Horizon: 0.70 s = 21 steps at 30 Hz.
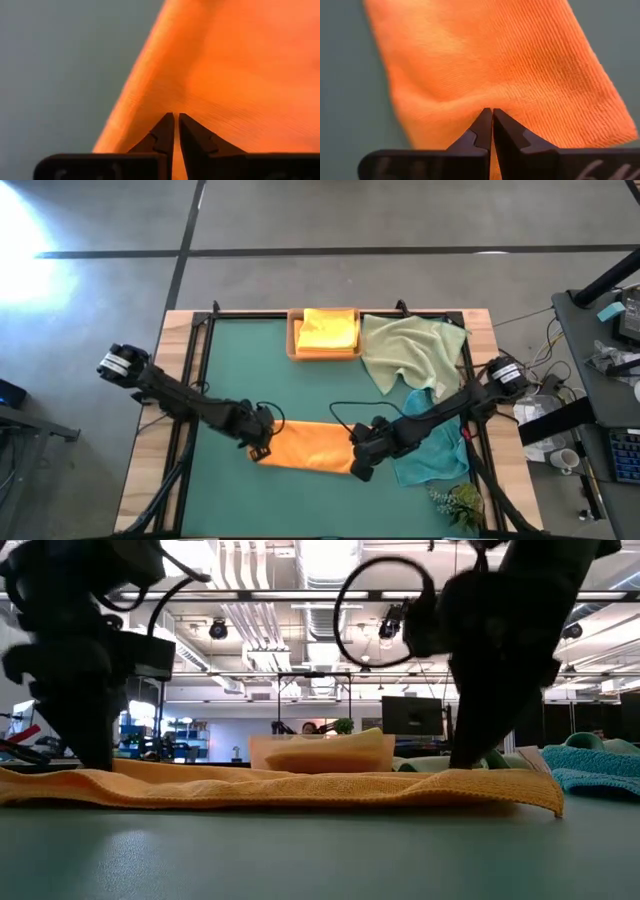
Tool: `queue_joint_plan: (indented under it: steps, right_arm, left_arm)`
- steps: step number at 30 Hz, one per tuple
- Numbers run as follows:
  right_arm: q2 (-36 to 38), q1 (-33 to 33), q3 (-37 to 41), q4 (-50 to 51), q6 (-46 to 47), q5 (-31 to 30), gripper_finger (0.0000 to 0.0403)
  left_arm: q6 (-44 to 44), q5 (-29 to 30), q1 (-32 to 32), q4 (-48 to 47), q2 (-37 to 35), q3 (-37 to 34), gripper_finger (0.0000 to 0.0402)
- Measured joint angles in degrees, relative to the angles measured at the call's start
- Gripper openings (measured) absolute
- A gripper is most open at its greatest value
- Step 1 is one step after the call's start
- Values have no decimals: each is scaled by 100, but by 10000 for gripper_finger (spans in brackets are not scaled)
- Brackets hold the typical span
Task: Fold microfiber towels
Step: Fold the orange towel
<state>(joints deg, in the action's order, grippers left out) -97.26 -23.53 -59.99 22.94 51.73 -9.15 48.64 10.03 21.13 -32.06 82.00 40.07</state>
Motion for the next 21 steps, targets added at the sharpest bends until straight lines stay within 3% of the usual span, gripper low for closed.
queue_joint_plan:
  steps: [7,13,21]
  right_arm:
    - [-507,-22,-324,-185,258,284,8]
    - [-982,-20,-878,-263,183,618,8]
    - [-1603,75,-1736,-246,-632,1155,8]
  left_arm:
    - [-414,82,-485,74,394,3,12]
    - [-879,663,-981,358,497,24,12]
    - [-2534,1194,-2047,924,513,15,12]
